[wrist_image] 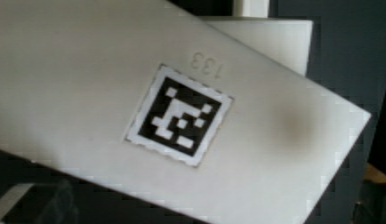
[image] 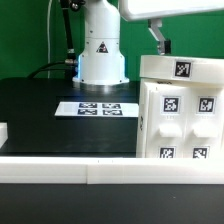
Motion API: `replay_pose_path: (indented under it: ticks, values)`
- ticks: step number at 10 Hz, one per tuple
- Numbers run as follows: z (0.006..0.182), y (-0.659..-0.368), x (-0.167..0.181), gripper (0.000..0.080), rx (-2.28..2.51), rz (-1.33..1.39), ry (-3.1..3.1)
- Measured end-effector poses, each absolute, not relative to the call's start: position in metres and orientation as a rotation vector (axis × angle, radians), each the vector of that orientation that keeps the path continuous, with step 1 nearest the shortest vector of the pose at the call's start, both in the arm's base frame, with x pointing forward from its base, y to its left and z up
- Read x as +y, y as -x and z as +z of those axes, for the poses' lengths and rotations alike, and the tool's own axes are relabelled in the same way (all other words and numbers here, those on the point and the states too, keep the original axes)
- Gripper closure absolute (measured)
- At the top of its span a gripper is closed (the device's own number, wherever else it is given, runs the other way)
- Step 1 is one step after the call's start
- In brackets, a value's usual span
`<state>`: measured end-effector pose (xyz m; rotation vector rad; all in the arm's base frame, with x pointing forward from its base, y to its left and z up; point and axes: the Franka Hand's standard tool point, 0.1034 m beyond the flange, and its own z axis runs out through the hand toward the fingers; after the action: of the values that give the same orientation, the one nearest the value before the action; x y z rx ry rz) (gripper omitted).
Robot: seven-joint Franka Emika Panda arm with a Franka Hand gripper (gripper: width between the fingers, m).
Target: Assemble cabinet
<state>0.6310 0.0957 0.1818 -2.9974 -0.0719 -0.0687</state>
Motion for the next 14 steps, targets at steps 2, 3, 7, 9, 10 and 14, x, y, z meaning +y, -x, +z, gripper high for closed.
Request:
replay_pose_path:
  ticks: [2,3,7,9,10,14]
  values:
    - [0.179,-0.625,0.096,0.0002,-0.384,-0.075,2.987]
    - [0.177,-0.624,0.095,0.0002,-0.575,-0.078,2.970]
    - [0.171,-0.623,0.088,0.0002,-1.209,-0.092,2.831]
    - [0.169,-0.623,0.083,0.0002,-1.357,-0.090,2.778]
    - [0.166,-0.622,0.082,0.0002,-1.331,-0.093,2.794]
    - [0.157,-0.622,0.082,0.0002,-1.288,-0.101,2.825]
